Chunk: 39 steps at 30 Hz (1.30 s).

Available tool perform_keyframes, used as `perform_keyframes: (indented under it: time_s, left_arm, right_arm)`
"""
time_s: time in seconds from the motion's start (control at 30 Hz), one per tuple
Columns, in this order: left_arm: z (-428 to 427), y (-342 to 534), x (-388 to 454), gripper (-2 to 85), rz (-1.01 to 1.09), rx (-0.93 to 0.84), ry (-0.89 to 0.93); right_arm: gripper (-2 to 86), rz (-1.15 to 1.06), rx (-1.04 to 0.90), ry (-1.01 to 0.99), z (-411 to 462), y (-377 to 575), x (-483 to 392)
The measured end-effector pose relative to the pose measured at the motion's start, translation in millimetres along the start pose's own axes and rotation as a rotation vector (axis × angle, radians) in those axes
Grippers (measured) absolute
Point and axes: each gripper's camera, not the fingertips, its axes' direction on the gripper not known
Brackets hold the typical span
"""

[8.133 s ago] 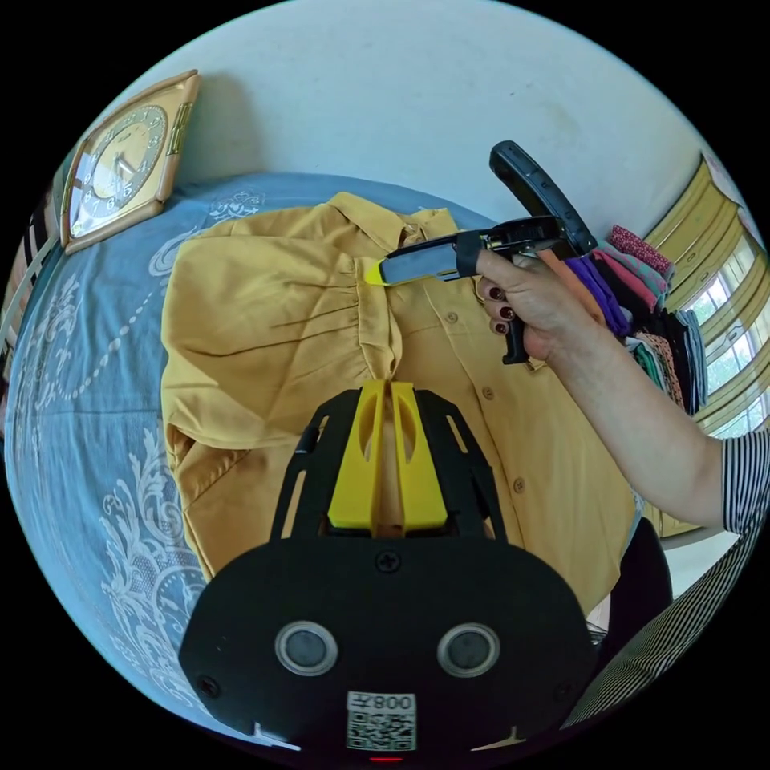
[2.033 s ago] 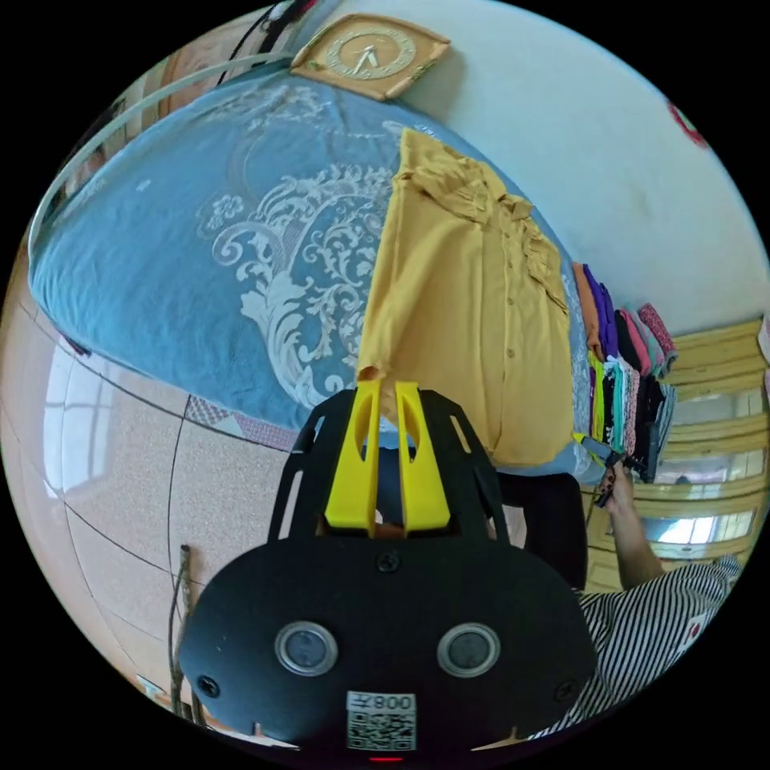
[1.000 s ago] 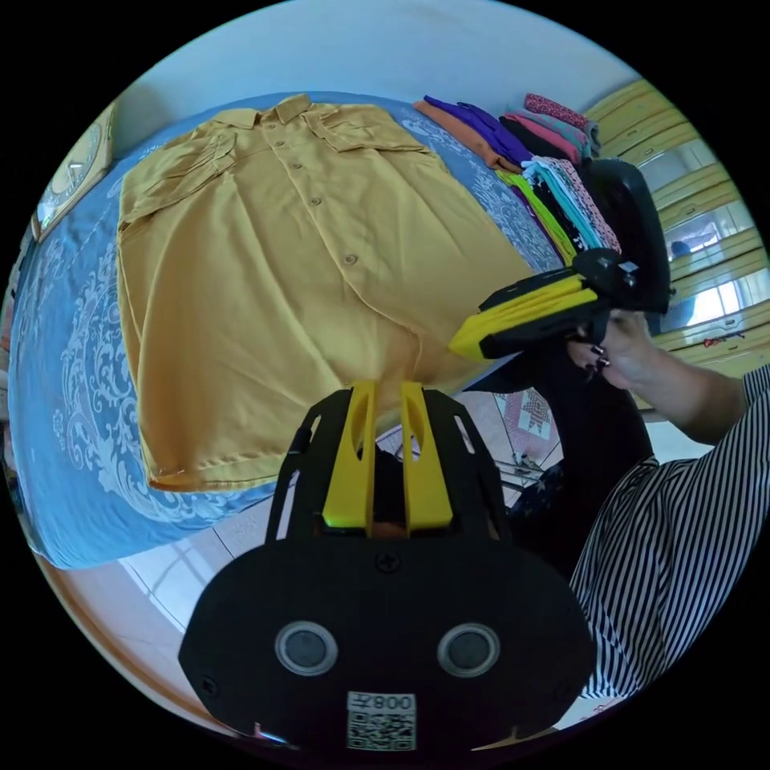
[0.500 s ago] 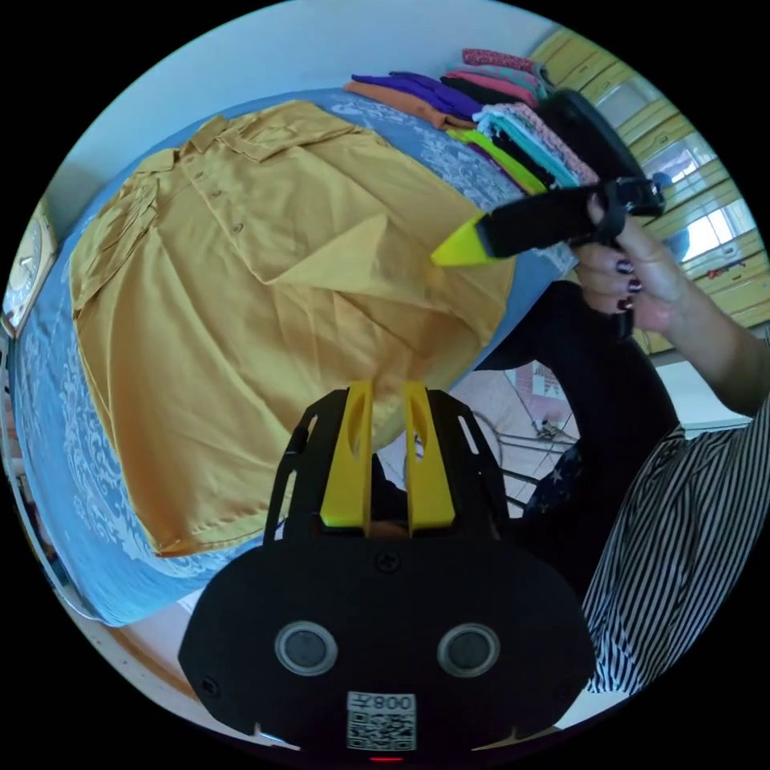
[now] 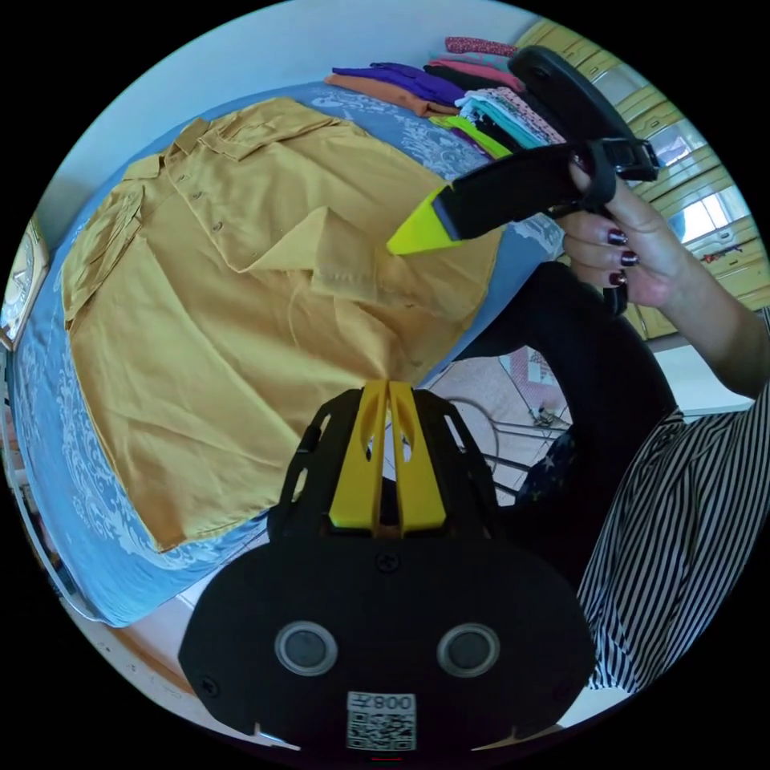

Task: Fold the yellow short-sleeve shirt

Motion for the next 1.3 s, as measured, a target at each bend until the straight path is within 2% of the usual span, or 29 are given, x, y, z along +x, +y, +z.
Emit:
perform_keyframes:
  time_s: [0.33,0.5,0.7,0.9,0.97,1.1,1.3]
  left_arm:
    - [38.7,35.8,-7.8,4.2,-0.07,-0.013,0.054]
    - [55.2,75.2,-17.4,4.8,-0.166,0.027,0.088]
    - [80.2,125.5,-37.9,4.9,-0.332,0.104,0.076]
    - [97.9,203.5,-86.7,5.2,-0.67,0.309,0.041]
    - [115.3,228.6,-101.0,5.1,-0.763,0.34,0.016]
    - [170.4,247.5,-114.4,4.1,-0.834,0.197,-0.022]
    - [209.7,278.5,-94.5,3.0,-0.85,0.315,0.031]
  right_arm:
    - [0.2,-0.076,-0.265,0.201,98.5,-11.6,-21.2]
    - [0.2,-0.094,-0.321,0.265,122.7,-5.0,-30.3]
    - [0.2,-0.123,-0.256,0.298,114.4,0.9,-51.8]
    - [0.1,-0.118,-0.309,0.37,151.0,5.0,-35.7]
    - [0.1,-0.113,-0.294,0.329,150.0,10.0,-29.4]
    - [0.1,-0.084,-0.268,0.281,149.9,25.5,-15.6]
    - [0.1,-0.079,-0.228,0.272,142.4,46.3,-13.2]
